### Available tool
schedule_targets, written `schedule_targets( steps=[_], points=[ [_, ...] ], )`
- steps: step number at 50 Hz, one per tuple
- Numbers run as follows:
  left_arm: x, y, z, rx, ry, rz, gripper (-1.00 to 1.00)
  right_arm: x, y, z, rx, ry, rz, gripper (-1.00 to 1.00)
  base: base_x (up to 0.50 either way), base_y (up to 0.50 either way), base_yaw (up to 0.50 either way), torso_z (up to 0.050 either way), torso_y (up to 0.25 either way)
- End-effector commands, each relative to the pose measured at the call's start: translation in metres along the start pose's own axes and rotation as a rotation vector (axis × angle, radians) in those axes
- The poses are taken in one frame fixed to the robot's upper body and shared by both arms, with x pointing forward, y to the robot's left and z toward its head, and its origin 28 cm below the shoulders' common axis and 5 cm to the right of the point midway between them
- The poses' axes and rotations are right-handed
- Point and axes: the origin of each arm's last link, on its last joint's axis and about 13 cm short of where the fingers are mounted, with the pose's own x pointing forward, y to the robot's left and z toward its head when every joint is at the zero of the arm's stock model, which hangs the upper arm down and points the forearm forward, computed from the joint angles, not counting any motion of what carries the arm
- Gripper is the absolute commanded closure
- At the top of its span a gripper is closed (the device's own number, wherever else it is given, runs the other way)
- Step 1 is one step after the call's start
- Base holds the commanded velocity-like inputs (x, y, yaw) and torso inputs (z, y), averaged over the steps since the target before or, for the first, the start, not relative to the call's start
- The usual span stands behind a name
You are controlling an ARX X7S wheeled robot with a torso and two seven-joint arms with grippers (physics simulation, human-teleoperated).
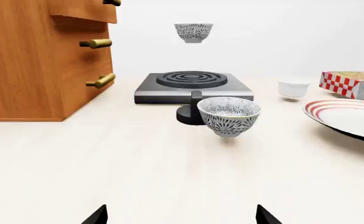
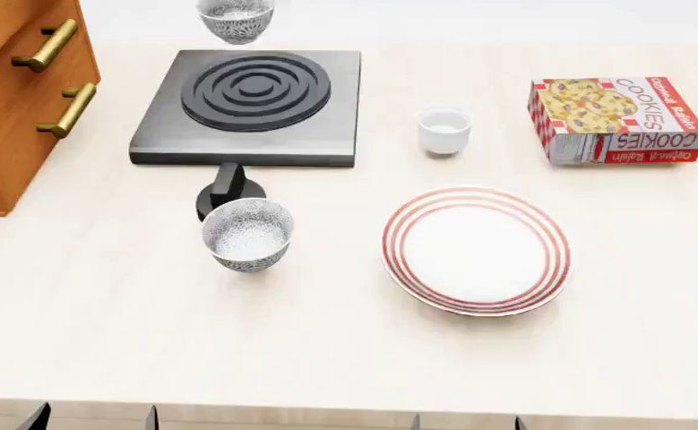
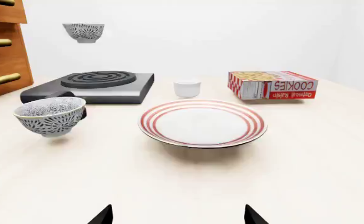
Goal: Pick the akita bowl on the stove and place it on the plate.
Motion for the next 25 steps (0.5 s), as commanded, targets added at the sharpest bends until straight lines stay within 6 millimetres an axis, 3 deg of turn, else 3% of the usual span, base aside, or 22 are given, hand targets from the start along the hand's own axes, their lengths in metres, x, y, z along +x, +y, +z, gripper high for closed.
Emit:
schedule_targets(
  steps=[1,25],
  points=[
    [-0.0007,-0.0003,-0.0002,0.0,-0.002,-0.003,-1.0,-0.0011,0.0002,0.0002,0.003,-0.001,0.002,-1.0,0.0,0.0,0.0,0.0,0.0],
    [0.0018,-0.0002,-0.0043,0.022,0.011,0.016,-1.0,-0.0006,-0.0002,-0.0018,0.005,0.009,0.01,-1.0,0.0,0.0,0.0,0.0,0.0]
  ],
)
